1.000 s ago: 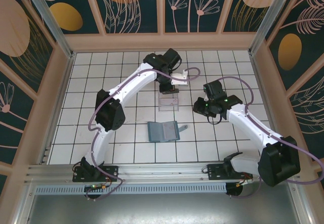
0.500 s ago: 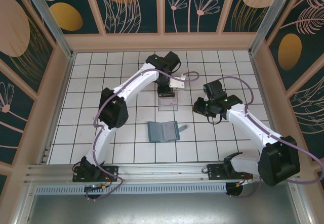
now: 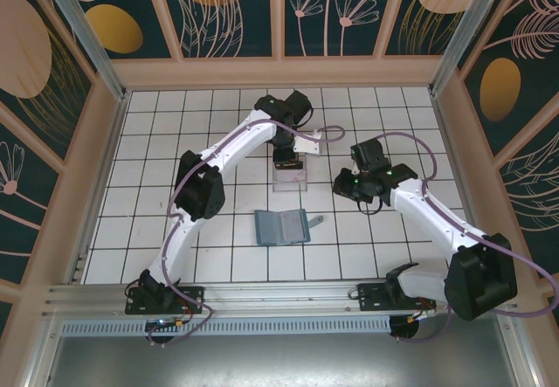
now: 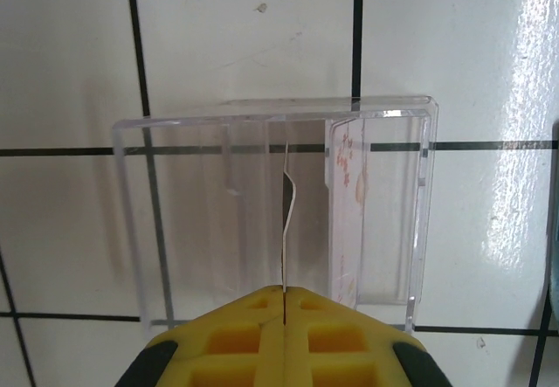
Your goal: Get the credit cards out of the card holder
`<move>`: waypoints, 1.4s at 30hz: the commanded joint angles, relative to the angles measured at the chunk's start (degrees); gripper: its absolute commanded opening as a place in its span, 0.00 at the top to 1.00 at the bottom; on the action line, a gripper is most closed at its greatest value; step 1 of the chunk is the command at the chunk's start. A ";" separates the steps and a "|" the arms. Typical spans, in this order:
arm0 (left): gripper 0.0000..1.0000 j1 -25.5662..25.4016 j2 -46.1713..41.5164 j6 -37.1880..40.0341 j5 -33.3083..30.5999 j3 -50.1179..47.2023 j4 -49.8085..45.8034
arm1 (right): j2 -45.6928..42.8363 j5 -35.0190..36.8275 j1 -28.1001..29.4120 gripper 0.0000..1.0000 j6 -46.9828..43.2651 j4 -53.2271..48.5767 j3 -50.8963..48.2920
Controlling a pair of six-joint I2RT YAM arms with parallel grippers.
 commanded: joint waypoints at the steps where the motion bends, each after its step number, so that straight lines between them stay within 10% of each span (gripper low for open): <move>1: 1.00 0.36 1.61 1.70 2.30 2.36 -2.73 | 0.78 -0.41 -0.34 0.79 0.15 -0.19 0.05; 11: 1.00 0.45 3.90 1.81 2.49 4.40 -3.60 | 2.32 -0.63 -0.31 0.78 -0.52 -0.23 0.73; 28: 0.69 0.44 2.51 2.43 -4.01 6.02 2.93 | 2.43 -0.67 -0.32 0.79 -0.50 0.03 1.11; 42: 0.72 0.46 -6.08 -4.34 -0.43 -5.04 11.03 | 3.73 -2.93 0.74 0.78 -0.47 1.67 1.00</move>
